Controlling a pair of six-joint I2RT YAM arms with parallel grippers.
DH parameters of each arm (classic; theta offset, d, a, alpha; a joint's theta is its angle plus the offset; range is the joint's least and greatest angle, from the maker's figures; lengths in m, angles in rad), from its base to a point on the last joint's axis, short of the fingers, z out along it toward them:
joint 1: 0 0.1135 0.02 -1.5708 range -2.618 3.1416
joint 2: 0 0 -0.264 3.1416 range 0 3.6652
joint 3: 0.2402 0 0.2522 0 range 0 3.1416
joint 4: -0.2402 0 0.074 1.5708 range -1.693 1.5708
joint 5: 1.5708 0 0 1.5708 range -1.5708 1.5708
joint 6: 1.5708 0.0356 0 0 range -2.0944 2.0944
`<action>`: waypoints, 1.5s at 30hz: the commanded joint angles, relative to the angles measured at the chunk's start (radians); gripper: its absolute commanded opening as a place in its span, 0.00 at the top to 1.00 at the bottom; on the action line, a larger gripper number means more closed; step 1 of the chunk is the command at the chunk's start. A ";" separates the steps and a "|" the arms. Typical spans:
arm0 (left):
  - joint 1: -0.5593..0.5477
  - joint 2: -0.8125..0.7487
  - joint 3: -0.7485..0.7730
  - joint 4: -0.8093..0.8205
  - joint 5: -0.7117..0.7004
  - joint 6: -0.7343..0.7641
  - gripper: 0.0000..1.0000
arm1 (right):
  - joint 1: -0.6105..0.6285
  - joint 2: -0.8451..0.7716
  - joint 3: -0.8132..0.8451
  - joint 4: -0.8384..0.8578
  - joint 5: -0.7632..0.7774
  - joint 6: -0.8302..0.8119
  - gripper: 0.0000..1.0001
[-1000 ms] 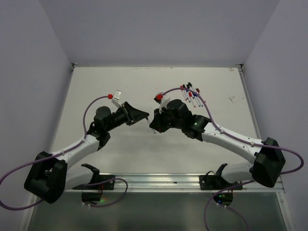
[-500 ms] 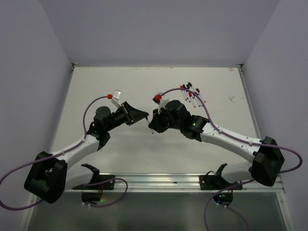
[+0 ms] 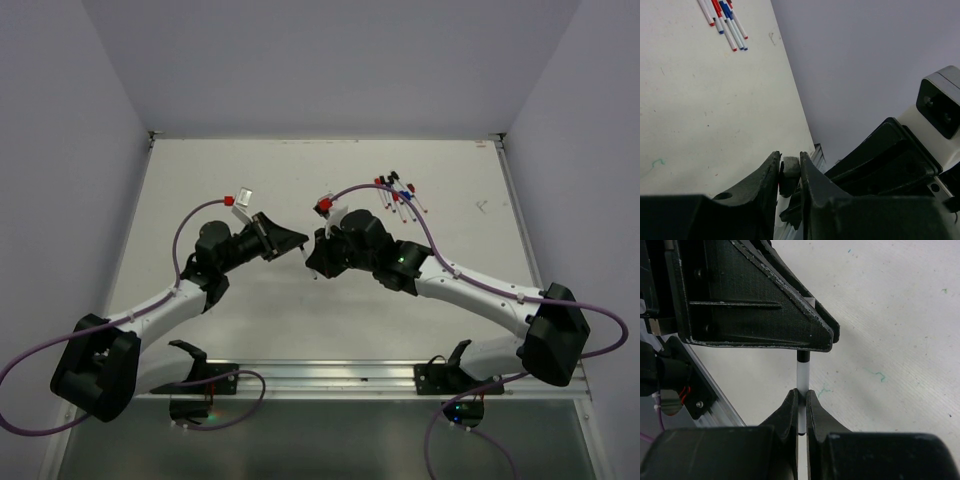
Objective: Open the pen caps
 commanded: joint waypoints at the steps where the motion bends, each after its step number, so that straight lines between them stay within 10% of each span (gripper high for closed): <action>1: -0.005 -0.011 0.003 0.028 0.018 0.011 0.79 | 0.007 0.003 0.046 0.023 0.030 0.007 1.00; 7: -0.006 -0.012 0.006 0.025 0.029 0.026 1.00 | 0.011 0.002 0.058 0.019 0.038 0.007 1.00; 10: -0.006 -0.020 0.010 0.042 0.042 0.031 1.00 | 0.013 -0.007 0.046 0.022 0.012 -0.004 0.51; 11: -0.006 -0.023 0.011 0.045 0.053 0.031 1.00 | 0.011 -0.010 0.041 0.025 0.007 -0.008 0.20; 13: -0.006 -0.034 0.025 0.050 0.064 0.036 1.00 | 0.013 -0.026 0.021 0.035 -0.004 -0.019 0.02; 21: -0.005 -0.063 0.022 0.105 0.108 0.008 1.00 | 0.007 -0.121 -0.086 0.210 -0.163 0.018 0.03; 31: 0.000 -0.017 -0.076 0.537 0.203 -0.239 1.00 | -0.009 -0.096 -0.098 0.281 -0.389 0.018 0.28; 45: 0.011 -0.017 -0.081 0.585 0.231 -0.251 1.00 | -0.156 -0.096 -0.250 0.701 -0.680 0.303 0.55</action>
